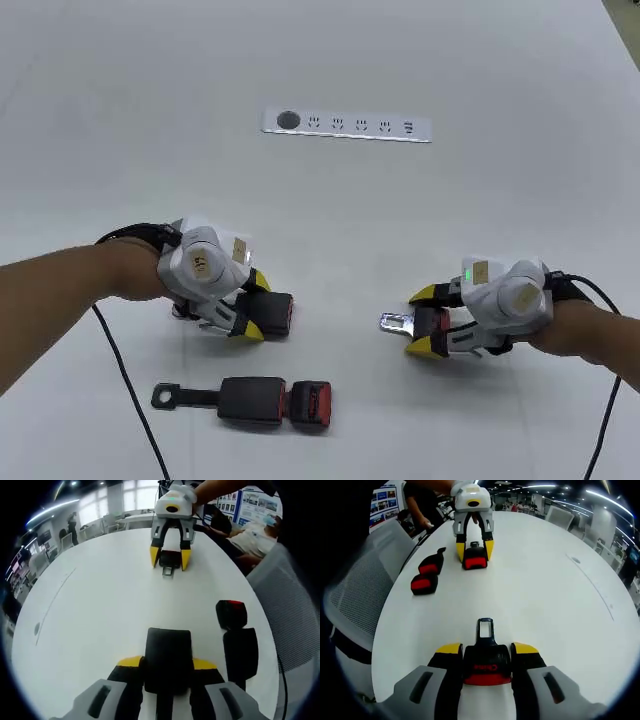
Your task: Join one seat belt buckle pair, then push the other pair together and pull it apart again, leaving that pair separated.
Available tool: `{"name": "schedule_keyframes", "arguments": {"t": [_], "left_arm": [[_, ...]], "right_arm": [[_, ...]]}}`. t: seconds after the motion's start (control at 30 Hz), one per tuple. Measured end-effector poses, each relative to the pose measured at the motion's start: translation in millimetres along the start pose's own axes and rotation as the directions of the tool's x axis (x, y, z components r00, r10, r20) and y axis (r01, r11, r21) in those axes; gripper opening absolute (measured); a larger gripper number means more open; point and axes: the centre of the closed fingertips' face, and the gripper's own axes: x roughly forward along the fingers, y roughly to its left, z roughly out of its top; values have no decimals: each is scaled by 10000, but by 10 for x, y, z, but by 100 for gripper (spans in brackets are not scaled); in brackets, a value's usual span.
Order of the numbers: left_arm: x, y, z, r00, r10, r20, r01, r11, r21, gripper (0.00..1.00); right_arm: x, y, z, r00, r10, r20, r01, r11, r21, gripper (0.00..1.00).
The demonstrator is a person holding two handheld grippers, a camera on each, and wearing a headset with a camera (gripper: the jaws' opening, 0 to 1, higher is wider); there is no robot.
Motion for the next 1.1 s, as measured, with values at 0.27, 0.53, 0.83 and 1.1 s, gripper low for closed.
{"name": "schedule_keyframes", "arguments": {"t": [0.27,0.53,0.83,1.1], "left_arm": [[-131,45,118,9972,457,592,-407,9958,-821,64],[-317,269,107,9726,2022,1150,-1708,9563,-2373,81],[-627,313,37,9089,3902,1469,-3051,8626,-4035,89],[-884,237,-105,8406,5241,1369,-3609,7304,-5799,93]], "right_arm": [[-26,-38,142,9962,-727,481,685,9941,838,46],[-138,-179,259,9773,-1857,1016,1613,9642,2103,74],[-226,-261,396,9182,-3692,1435,2946,8786,3758,80],[-380,-172,454,8642,-4832,1399,3655,7942,4854,83]]}}
